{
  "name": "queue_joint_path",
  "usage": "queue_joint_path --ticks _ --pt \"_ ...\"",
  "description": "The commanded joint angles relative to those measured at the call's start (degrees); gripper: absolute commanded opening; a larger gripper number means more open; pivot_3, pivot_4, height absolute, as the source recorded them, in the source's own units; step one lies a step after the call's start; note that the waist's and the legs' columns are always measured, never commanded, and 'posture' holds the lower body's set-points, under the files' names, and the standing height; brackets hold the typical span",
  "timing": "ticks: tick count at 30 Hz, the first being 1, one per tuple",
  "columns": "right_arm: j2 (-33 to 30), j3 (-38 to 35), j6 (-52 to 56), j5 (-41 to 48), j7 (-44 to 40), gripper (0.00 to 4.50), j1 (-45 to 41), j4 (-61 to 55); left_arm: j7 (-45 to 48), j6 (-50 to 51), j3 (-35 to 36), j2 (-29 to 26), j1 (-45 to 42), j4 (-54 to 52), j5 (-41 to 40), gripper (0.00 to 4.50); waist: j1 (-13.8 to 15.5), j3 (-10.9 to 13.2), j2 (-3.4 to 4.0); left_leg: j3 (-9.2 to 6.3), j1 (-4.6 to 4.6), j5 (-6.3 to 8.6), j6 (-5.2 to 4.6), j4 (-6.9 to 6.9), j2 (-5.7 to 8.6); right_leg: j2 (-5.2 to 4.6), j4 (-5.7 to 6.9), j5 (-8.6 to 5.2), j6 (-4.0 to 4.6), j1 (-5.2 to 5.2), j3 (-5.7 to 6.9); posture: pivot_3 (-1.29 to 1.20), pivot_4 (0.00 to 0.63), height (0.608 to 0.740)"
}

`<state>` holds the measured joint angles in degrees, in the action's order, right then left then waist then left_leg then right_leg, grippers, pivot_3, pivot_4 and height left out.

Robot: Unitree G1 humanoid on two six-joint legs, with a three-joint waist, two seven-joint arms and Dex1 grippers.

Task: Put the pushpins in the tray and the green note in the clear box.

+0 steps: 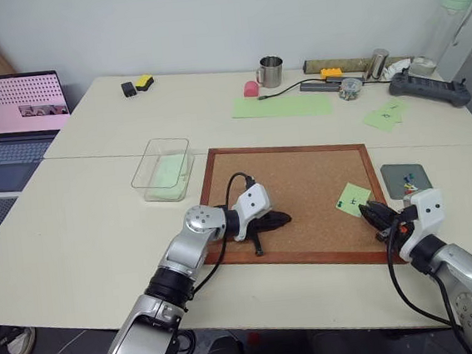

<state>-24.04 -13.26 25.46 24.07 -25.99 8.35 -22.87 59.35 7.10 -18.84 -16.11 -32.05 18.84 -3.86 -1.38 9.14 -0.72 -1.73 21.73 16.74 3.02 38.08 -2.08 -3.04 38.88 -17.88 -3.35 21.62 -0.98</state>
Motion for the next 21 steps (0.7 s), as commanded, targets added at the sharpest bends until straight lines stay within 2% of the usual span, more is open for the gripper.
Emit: queue_joint_path --ticks 1,15,19,21 --pt "0.13 0.52 -0.17 0.22 0.07 1.65 -0.29 -1.58 -0.55 0.28 -0.13 -0.43 -0.04 0.31 0.8 0.0 0.0 0.0 0.0 0.0 0.0 0.0 0.0 0.0 0.0 0.0 0.0 0.0 0.0 0.0 0.0 0.0 0.15 0.74" --pt "0.98 3.29 -2.29 -3.06 0.18 1.65 -1.23 2.83 -0.37 0.35 -0.29 -0.54 0.12 -0.28 0.8 0.0 -0.01 0.0 0.0 0.01 0.0 0.0 0.0 0.0 0.0 0.0 0.0 0.0 0.0 0.0 -0.01 0.0 0.15 0.74" --pt "1.44 2.58 -2.7 -2.52 0.31 1.09 -1.54 3.11 -0.35 0.34 -0.3 -0.56 0.21 -0.47 0.78 0.0 -0.01 0.0 0.0 0.0 0.0 0.0 0.0 0.0 0.0 0.0 0.0 0.0 0.0 0.0 0.0 0.0 0.15 0.74" --pt "1.64 2.16 -2.79 -2.26 0.35 0.67 -1.63 3.16 -0.35 0.35 -0.31 -0.57 0.25 -0.54 0.78 0.0 -0.02 0.0 0.0 0.01 0.0 0.0 0.0 0.0 0.0 0.0 0.0 0.0 0.0 0.0 0.0 0.0 0.15 0.74"
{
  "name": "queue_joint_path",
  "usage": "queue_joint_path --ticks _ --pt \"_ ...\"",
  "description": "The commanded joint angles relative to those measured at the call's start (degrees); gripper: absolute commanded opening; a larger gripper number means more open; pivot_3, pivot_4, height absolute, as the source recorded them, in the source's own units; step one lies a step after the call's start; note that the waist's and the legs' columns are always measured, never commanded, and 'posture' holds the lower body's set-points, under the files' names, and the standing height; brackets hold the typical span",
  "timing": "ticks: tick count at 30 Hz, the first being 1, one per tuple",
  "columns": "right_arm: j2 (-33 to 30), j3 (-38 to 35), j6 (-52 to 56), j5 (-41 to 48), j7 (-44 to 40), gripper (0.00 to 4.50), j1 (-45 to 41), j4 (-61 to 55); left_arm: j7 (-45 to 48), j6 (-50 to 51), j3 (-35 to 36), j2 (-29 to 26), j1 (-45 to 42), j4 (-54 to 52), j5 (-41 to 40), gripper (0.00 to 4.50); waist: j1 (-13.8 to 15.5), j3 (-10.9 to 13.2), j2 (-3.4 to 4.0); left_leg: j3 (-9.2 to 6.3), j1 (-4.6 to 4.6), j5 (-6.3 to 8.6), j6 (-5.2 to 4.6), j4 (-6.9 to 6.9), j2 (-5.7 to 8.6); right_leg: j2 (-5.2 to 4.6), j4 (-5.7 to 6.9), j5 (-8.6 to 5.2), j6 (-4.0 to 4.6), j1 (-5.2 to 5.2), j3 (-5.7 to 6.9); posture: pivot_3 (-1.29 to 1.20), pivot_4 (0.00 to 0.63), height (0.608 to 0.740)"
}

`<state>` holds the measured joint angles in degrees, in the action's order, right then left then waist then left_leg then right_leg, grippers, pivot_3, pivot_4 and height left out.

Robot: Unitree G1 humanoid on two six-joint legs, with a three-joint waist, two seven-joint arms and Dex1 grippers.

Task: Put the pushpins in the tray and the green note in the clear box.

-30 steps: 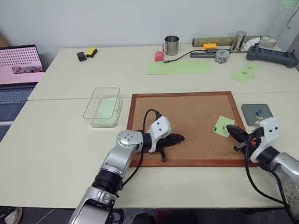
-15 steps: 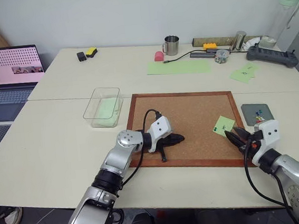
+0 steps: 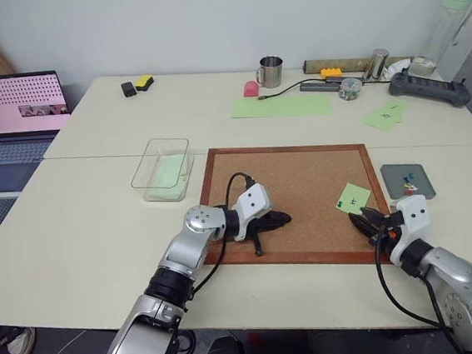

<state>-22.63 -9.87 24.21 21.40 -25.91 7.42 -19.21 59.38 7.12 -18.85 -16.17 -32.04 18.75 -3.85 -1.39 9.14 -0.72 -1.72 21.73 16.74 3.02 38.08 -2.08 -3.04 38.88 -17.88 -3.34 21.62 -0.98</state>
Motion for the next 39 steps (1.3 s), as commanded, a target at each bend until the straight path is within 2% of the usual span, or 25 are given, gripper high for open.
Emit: queue_joint_path --ticks 1,3,10,14,19,27,33,39 --pt "0.26 -1.33 -1.55 0.44 0.24 0.47 -0.73 -0.46 -0.4 0.34 -0.31 -0.48 0.21 -0.42 0.78 0.0 0.0 0.0 0.0 0.0 0.0 0.0 0.0 0.0 0.0 0.0 0.0 0.0 0.0 0.0 0.0 0.0 0.15 0.74" --pt "0.27 -1.41 -1.62 0.43 0.17 0.0 -0.61 -0.48 -0.43 0.34 -0.34 -0.41 0.16 -0.38 0.79 0.0 -0.01 0.0 0.0 0.0 0.0 0.0 0.0 0.0 0.0 0.0 0.0 0.0 0.0 0.0 0.0 0.0 0.15 0.74" --pt "0.59 -1.92 -2.39 1.17 -0.32 0.0 0.18 -1.32 -0.44 0.37 -0.43 -0.22 0.02 -0.29 0.78 0.0 -0.01 0.0 0.0 -0.01 0.0 0.0 0.0 0.0 0.0 0.0 0.0 0.0 0.0 0.0 0.0 0.0 0.15 0.74" --pt "1.22 -2.99 -2.46 4.91 -1.97 0.0 1.27 -5.45 -0.19 0.62 -0.52 -0.33 0.26 -0.61 0.66 0.0 0.06 0.0 0.0 -0.01 0.01 0.0 0.0 -0.01 0.0 0.0 0.0 0.0 0.0 0.0 0.01 0.0 0.15 0.74" --pt "1.09 -3.57 -1.31 6.11 -0.17 0.0 1.65 -8.81 0.75 1.47 -1.06 -0.54 0.6 -0.87 0.5 0.0 -0.01 0.0 0.01 -0.01 0.0 0.0 0.0 -0.01 0.0 0.0 0.01 0.0 0.0 0.01 0.0 0.0 0.15 0.74" --pt "0.47 -5.8 -1.4 5.75 2.15 0.0 -0.32 -6.85 1.08 1.68 -1.4 -0.59 0.6 -0.86 0.64 0.0 -0.01 0.0 0.0 -0.02 -0.02 0.0 0.0 0.0 0.0 0.0 -0.01 0.0 0.0 -0.03 0.01 0.0 0.15 0.74" --pt "-0.89 -9.39 -2.26 0.75 8.82 0.0 -6.75 1.18 1.03 1.74 -1.43 -0.48 0.51 -0.77 0.65 0.0 -0.05 -0.01 0.01 0.0 -0.03 0.0 0.0 0.0 0.0 0.0 -0.01 0.0 0.0 -0.04 0.0 0.0 0.15 0.74" --pt "-1.83 -13.11 0.86 0.79 13.82 0.0 -16.85 10.27 0.87 1.72 -1.38 -0.47 0.58 -0.82 0.63 0.0 -0.1 -0.02 0.04 0.02 -0.05 0.0 0.0 -0.03 0.01 0.0 0.0 0.0 0.0 -0.02 -0.02 0.0 0.15 0.74"
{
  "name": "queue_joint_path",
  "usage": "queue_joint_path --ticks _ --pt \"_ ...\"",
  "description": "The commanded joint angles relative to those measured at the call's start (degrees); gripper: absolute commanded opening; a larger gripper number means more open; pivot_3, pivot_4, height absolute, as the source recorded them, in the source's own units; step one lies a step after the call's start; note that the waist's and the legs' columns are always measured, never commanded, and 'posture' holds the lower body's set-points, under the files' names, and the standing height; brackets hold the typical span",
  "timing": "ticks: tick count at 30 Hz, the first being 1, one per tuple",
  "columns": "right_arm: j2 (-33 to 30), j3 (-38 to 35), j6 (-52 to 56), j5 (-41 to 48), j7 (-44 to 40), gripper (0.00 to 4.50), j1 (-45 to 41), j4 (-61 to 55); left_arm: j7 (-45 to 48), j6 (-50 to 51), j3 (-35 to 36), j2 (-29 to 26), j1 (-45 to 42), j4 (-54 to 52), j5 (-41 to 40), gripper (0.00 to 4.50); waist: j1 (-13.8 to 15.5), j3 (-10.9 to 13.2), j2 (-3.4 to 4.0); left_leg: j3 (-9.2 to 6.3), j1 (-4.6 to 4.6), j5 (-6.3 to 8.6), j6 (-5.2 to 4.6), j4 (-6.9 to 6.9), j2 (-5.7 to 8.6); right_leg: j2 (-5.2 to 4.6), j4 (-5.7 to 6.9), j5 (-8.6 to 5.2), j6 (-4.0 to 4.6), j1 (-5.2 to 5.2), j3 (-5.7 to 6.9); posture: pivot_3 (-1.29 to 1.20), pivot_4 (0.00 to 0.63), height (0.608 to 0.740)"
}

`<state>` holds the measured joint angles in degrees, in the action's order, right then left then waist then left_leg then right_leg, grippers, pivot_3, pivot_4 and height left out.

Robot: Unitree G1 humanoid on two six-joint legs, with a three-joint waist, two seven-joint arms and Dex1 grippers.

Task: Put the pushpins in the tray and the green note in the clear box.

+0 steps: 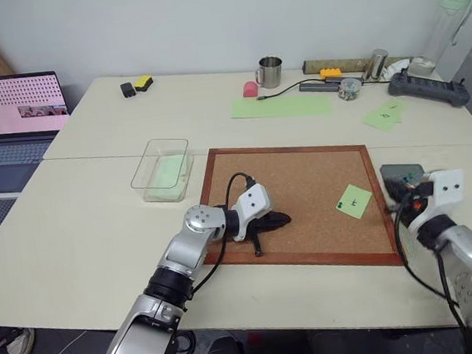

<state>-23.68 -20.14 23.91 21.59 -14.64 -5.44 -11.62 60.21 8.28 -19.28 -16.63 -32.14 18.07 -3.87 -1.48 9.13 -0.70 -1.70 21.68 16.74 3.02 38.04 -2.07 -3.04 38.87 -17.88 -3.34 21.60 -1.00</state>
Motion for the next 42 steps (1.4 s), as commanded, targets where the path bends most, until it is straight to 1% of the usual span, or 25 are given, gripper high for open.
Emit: queue_joint_path --ticks 1,9,11,12,13,14,15,18,20,21,24,25,27,32,36,39,42 --pt "-1.09 -2.98 2.13 0.75 2.61 0.0 -5.29 4.22 0.0 0.62 -0.95 -0.02 0.77 -0.28 0.64 0.0 0.0 -0.01 0.01 0.02 -0.02 0.0 0.0 0.01 0.0 0.0 0.0 0.0 0.0 -0.01 -0.03 0.0 0.15 0.74" --pt "-2.97 -3.13 3.18 -0.14 2.09 0.0 -10.38 12.41 -0.43 0.83 -0.74 -0.15 1.1 -0.73 0.59 0.0 0.01 -0.01 0.02 0.04 0.01 0.0 0.0 0.0 0.0 -0.01 -0.02 0.0 0.0 -0.01 -0.03 0.0 0.15 0.74" --pt "-3.2 -2.87 2.92 -0.17 1.89 0.44 -10.85 13.55 -0.54 0.88 -0.75 -0.19 1.19 -0.82 0.57 0.0 -0.03 -0.01 0.02 0.05 0.0 0.0 0.0 0.01 0.0 -0.02 -0.01 0.0 0.0 -0.01 -0.04 0.0 0.15 0.74" --pt "-3.21 -2.78 2.87 -0.17 1.85 0.45 -10.89 13.82 -0.54 0.97 -0.76 -0.3 1.38 -1.1 0.52 0.0 -0.01 -0.01 0.02 0.04 -0.01 0.0 -0.01 0.01 0.0 -0.01 0.0 0.0 0.0 -0.01 -0.04 0.0 0.15 0.74" --pt "-3.16 -2.76 2.88 -0.09 1.81 0.77 -10.95 14.08 -0.54 1.04 -0.76 -0.37 1.51 -1.3 0.48 0.0 0.0 -0.01 0.02 0.03 -0.01 0.0 -0.01 0.01 0.0 -0.01 0.0 0.0 0.0 -0.01 -0.02 0.0 0.15 0.74" --pt "-3.11 -2.74 2.81 -0.06 1.74 1.0 -11.02 14.33 -0.53 1.1 -0.77 -0.42 1.59 -1.43 0.47 0.0 0.0 -0.01 0.02 0.03 0.0 0.0 -0.01 0.01 0.0 -0.01 0.0 0.0 0.0 -0.01 -0.02 0.0 0.15 0.74" --pt "-3.04 -2.76 2.77 0.0 1.7 1.12 -11.04 14.42 -0.5 1.17 -0.76 -0.48 1.67 -1.58 0.44 0.0 0.0 -0.01 0.02 0.03 0.0 0.0 -0.01 0.01 0.0 -0.01 -0.01 0.0 0.0 -0.01 -0.03 0.0 0.15 0.74" --pt "-2.97 -2.87 2.67 0.17 1.63 1.91 -10.97 14.48 -0.45 1.3 -0.77 -0.57 1.73 -1.78 0.42 0.0 -0.02 -0.01 0.02 0.04 0.0 0.0 0.0 0.01 0.0 -0.01 -0.02 0.0 0.0 -0.01 -0.04 0.0 0.15 0.74" --pt "-3.03 -3.07 2.57 0.33 1.52 2.32 -10.69 14.41 -0.43 1.34 -0.8 -0.57 1.67 -1.79 0.42 0.0 -0.03 -0.01 0.02 0.04 0.01 0.0 -0.01 0.0 0.0 -0.01 -0.01 0.0 0.0 0.0 -0.04 0.0 0.15 0.74" --pt "-3.06 -3.18 2.54 0.38 1.49 2.67 -10.46 14.25 -0.42 1.37 -0.81 -0.58 1.67 -1.83 0.42 0.0 -0.04 -0.01 0.02 0.04 0.01 0.0 -0.01 0.0 0.0 -0.01 -0.01 0.0 0.0 0.0 -0.04 0.0 0.15 0.74" --pt "-2.97 -3.5 1.63 0.43 1.26 3.22 -9.65 13.31 -0.35 1.48 -0.82 -0.61 1.73 -2.0 0.38 0.0 -0.03 -0.01 0.02 0.04 0.01 0.0 -0.01 0.0 0.0 -0.01 -0.02 0.0 0.0 0.0 -0.03 0.0 0.15 0.74" --pt "-2.87 -3.06 0.97 0.94 -0.09 3.5 -9.03 11.93 -0.33 1.53 -0.82 -0.63 1.79 -2.09 0.36 0.0 -0.02 -0.01 0.02 0.04 0.01 0.0 -0.01 0.0 0.0 -0.01 -0.02 0.0 0.0 0.0 -0.03 0.0 0.15 0.74" --pt "-3.08 -1.21 0.45 1.34 -3.0 3.88 -7.23 8.81 -0.29 1.59 -0.84 -0.65 1.85 -2.18 0.36 0.0 -0.02 -0.01 0.02 0.03 0.01 0.0 -0.01 0.0 0.0 -0.01 -0.02 0.0 0.0 0.0 -0.02 0.0 0.15 0.74" --pt "-2.35 4.76 1.69 3.43 -10.01 3.88 -1.24 -2.29 -0.12 1.67 -0.92 -0.73 2.09 -2.39 0.29 0.0 -0.05 -0.01 0.02 0.02 0.01 0.0 -0.01 -0.01 0.0 -0.01 -0.02 0.0 0.0 0.0 -0.03 0.0 0.15 0.74" --pt "-2.88 9.68 1.8 3.47 -13.74 3.88 3.17 -8.1 -0.02 1.75 -1.0 -0.75 2.16 -2.56 0.19 0.0 -0.04 0.0 0.01 0.0 0.02 0.0 -0.01 0.0 0.0 0.0 -0.03 0.0 0.0 -0.01 -0.01 0.0 0.15 0.74" --pt "-3.11 13.1 1.79 1.35 -14.22 3.88 5.17 -9.75 0.06 1.71 -1.09 -0.74 2.19 -2.65 0.11 0.0 -0.05 0.0 0.0 -0.02 0.02 0.0 -0.01 0.0 0.0 0.0 -0.04 0.0 0.0 -0.01 0.0 0.0 0.15 0.74" --pt "-1.99 14.28 1.94 0.84 -13.23 3.88 5.36 -9.44 0.13 1.65 -1.22 -0.62 2.14 -2.62 0.09 0.0 -0.04 0.0 0.0 -0.01 0.01 0.0 -0.01 0.0 0.0 0.0 -0.04 0.0 0.0 -0.01 -0.01 0.0 0.15 0.74"
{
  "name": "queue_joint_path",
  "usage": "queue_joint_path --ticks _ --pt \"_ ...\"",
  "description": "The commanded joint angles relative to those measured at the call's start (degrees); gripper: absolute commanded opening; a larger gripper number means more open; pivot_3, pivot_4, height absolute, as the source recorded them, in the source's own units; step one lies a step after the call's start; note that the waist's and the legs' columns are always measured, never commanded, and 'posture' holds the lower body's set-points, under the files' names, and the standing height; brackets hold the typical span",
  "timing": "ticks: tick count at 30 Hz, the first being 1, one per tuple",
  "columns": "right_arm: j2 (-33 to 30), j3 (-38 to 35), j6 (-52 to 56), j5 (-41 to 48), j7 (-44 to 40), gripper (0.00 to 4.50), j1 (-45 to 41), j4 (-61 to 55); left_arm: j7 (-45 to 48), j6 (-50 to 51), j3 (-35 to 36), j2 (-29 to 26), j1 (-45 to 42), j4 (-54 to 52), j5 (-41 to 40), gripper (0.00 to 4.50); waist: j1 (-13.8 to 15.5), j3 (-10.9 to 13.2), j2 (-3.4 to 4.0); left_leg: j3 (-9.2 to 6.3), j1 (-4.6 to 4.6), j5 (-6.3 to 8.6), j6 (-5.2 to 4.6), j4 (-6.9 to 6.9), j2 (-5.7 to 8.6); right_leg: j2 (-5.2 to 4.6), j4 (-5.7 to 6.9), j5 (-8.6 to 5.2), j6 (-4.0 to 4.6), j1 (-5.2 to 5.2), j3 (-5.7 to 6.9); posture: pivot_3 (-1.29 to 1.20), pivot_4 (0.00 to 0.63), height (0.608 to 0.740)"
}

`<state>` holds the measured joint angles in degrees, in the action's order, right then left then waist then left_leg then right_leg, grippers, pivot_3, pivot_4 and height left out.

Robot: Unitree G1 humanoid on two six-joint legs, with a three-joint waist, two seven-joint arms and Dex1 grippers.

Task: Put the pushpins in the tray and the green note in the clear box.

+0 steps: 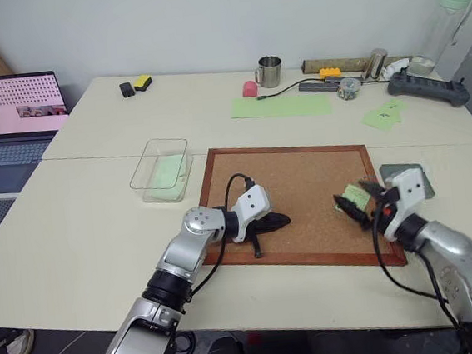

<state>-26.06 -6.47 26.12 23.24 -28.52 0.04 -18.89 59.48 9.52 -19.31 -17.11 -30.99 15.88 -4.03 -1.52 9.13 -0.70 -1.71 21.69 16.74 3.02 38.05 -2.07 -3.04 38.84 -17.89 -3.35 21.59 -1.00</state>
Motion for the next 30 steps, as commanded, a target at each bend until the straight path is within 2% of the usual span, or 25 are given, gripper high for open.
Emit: queue_joint_path --ticks 1,7,8,9,20,24,25,30 --pt "0.57 1.1 -0.44 -1.25 0.87 3.88 -0.15 -1.83 0.86 0.41 -1.19 -0.1 0.96 -0.43 0.23 0.0 0.0 0.0 0.0 -0.01 0.0 0.0 0.0 0.0 0.0 0.0 0.0 0.0 0.0 0.0 0.01 0.0 0.15 0.74" --pt "1.89 2.25 -0.7 -3.26 2.29 3.88 -1.27 0.95 0.91 0.44 -1.27 -0.13 0.94 -0.53 0.25 0.0 0.0 0.0 0.0 -0.01 0.0 0.0 0.0 0.0 0.0 0.0 0.0 0.0 0.0 0.0 0.02 0.0 0.15 0.74" --pt "2.05 2.33 -0.79 -3.6 2.49 3.51 -1.5 1.46 0.89 0.48 -1.26 -0.12 0.93 -0.54 0.24 0.0 0.0 0.0 0.0 -0.02 0.0 0.0 0.0 0.0 0.0 0.0 0.0 0.0 0.0 0.01 0.02 0.0 0.15 0.74" --pt "2.26 2.32 -0.9 -3.82 2.64 3.42 -1.69 1.87 0.88 0.51 -1.25 -0.12 0.93 -0.57 0.23 0.0 0.0 0.0 0.0 -0.01 0.0 0.0 0.0 0.0 0.0 0.0 0.0 0.0 0.0 0.01 0.02 0.0 0.15 0.74" --pt "3.03 1.44 -1.09 -4.18 3.03 0.89 -1.92 3.39 0.5 0.82 -0.95 -0.21 1.1 -0.82 0.13 0.0 0.0 0.0 0.0 -0.01 0.0 0.0 0.0 0.0 0.0 0.0 0.0 0.0 0.0 0.01 0.02 0.0 0.15 0.74" --pt "3.04 1.25 -1.18 -4.34 3.34 0.13 -1.9 3.46 0.44 0.89 -0.99 -0.1 1.14 -0.87 0.11 0.0 0.0 0.0 0.0 -0.01 0.0 0.0 0.0 0.0 0.0 0.0 0.0 0.0 0.0 0.01 0.02 0.0 0.15 0.74" --pt "3.03 1.17 -1.18 -4.32 3.41 0.02 -1.9 3.42 0.42 0.91 -1.0 -0.05 1.13 -0.87 0.1 0.0 0.0 0.0 0.0 -0.02 0.0 0.0 0.0 0.0 0.0 0.0 0.0 0.0 0.0 0.01 0.02 0.0 0.15 0.74" --pt "3.02 0.54 -1.59 -3.92 3.42 0.02 -1.88 2.6 0.43 0.93 -1.05 -0.01 1.04 -0.83 0.11 0.0 0.0 0.0 0.0 -0.01 0.0 0.0 0.0 0.0 0.0 0.0 0.0 0.0 0.0 0.01 0.01 0.0 0.15 0.74"
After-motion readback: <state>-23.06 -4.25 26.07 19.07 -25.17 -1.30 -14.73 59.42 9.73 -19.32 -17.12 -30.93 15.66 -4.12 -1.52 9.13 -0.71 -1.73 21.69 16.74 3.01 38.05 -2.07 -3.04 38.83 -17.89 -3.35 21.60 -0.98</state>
